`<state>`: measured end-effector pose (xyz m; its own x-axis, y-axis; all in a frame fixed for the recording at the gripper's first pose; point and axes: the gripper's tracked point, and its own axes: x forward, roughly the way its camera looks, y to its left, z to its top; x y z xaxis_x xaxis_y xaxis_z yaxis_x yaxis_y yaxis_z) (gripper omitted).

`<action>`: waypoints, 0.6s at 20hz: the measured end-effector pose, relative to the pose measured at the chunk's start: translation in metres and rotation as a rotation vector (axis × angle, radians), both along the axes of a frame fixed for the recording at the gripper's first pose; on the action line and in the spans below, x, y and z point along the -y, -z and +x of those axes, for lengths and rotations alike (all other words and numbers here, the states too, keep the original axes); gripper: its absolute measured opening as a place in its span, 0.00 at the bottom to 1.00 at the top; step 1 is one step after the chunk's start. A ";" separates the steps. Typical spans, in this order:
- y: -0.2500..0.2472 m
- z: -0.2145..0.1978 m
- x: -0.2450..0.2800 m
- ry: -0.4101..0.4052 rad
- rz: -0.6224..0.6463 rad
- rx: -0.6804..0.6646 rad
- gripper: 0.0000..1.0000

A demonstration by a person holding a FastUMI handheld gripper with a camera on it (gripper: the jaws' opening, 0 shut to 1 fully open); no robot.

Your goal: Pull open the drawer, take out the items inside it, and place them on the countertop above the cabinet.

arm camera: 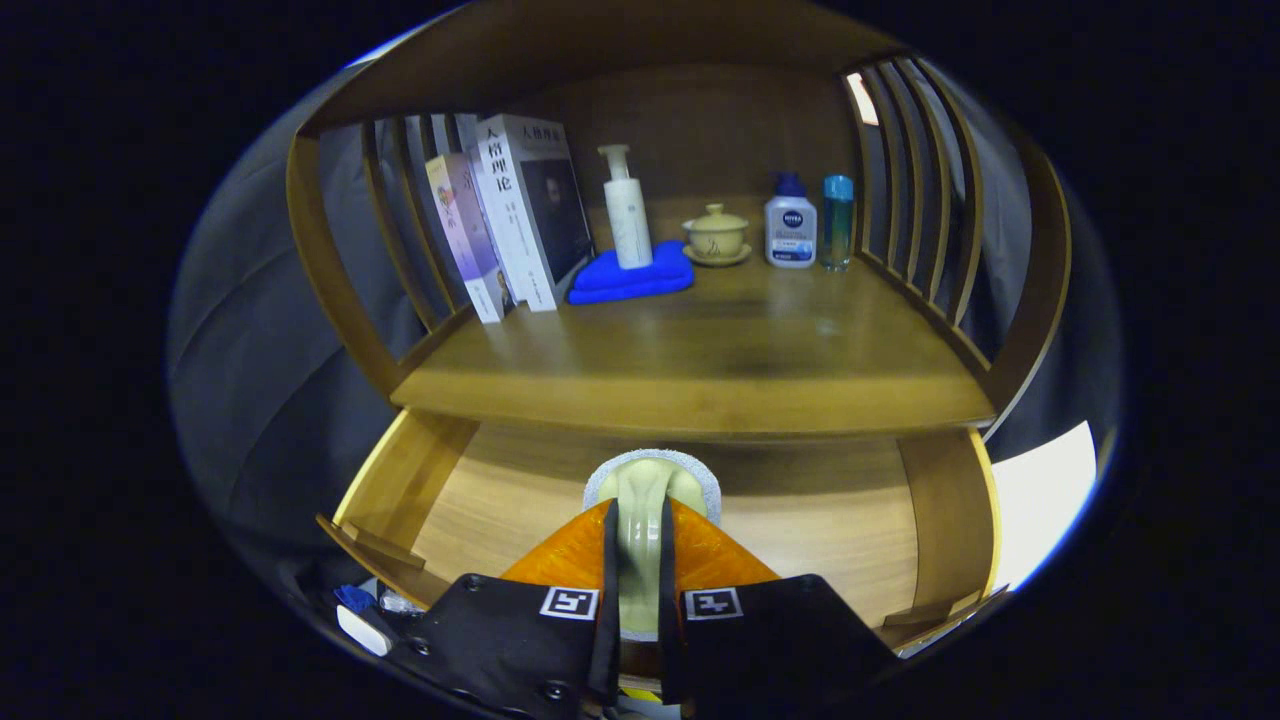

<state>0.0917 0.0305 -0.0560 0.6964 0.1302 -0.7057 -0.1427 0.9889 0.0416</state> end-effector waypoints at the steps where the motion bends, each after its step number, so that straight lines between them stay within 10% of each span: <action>1: -0.008 0.001 -0.001 -0.003 0.008 0.015 0.17; 12: -0.073 0.042 -0.007 0.033 0.056 0.132 0.18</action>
<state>0.1338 0.0377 0.0174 0.7872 0.1424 -0.6000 -0.1182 0.9898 0.0798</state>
